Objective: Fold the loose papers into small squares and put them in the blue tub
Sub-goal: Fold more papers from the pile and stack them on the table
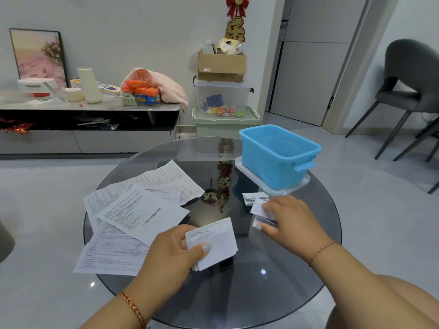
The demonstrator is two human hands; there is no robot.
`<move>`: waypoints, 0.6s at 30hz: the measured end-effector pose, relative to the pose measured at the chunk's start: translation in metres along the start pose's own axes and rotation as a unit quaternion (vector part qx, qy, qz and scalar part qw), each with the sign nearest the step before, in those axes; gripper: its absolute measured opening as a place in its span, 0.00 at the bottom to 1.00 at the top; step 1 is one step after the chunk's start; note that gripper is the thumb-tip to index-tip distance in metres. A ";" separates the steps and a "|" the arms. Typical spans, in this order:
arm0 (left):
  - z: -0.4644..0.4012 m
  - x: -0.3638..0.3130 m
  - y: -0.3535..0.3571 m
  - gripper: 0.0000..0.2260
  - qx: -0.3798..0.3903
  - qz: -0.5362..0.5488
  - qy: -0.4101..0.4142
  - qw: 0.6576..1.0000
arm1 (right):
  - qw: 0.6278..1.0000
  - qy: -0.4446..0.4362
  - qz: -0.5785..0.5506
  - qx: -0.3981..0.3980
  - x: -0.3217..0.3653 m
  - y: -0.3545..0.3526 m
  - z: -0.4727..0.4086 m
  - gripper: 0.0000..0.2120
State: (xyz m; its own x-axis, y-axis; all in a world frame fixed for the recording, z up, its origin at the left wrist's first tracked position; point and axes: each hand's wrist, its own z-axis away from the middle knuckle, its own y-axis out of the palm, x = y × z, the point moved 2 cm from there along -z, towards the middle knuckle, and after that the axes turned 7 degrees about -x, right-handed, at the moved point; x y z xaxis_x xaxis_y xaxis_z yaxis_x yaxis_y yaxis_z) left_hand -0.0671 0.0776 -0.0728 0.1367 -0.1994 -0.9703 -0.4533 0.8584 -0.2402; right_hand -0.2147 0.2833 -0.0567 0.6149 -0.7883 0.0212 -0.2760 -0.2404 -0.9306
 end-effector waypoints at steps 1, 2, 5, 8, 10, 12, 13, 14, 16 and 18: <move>0.000 0.000 0.000 0.07 0.002 0.003 -0.002 1.000 | 1.000 -0.001 0.010 0.010 0.002 0.001 0.000 0.21; 0.000 0.001 -0.001 0.07 0.004 0.005 -0.003 1.000 | 1.000 -0.001 0.018 0.019 0.003 0.001 0.000 0.21; 0.001 0.001 -0.001 0.09 0.007 0.008 -0.004 1.000 | 0.999 -0.015 0.035 0.032 0.006 0.003 0.002 0.20; 0.001 0.001 -0.001 0.09 0.006 0.010 -0.001 1.000 | 0.999 -0.011 0.020 0.033 0.013 0.000 0.004 0.18; 0.000 0.002 -0.001 0.07 0.006 0.006 0.001 1.000 | 0.999 0.010 -0.010 0.030 0.015 -0.005 0.005 0.17; 0.001 0.002 -0.002 0.07 0.006 0.000 0.004 1.000 | 0.998 0.019 -0.045 0.030 0.014 -0.007 0.005 0.18; 0.000 0.002 -0.001 0.07 0.006 -0.003 0.004 1.000 | 0.998 0.019 -0.054 0.032 0.013 -0.008 0.006 0.18; 0.001 0.002 -0.001 0.07 0.005 -0.006 0.004 1.000 | 0.998 0.017 -0.059 0.035 0.012 -0.008 0.006 0.18; 0.000 0.003 -0.002 0.07 0.003 -0.011 0.006 1.000 | 0.997 0.013 -0.061 0.040 0.011 -0.008 0.005 0.17; 0.001 0.003 -0.002 0.07 0.004 -0.011 0.005 1.000 | 0.996 0.027 -0.073 0.046 0.010 -0.006 0.004 0.16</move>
State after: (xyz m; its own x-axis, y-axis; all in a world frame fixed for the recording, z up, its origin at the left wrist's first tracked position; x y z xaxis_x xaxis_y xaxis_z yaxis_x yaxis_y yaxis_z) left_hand -0.0655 0.0759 -0.0757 0.1386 -0.2226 -0.9650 -0.4438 0.8571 -0.2614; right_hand -0.2040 0.2789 -0.0520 0.6031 -0.7779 0.1765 -0.1162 -0.3046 -0.9454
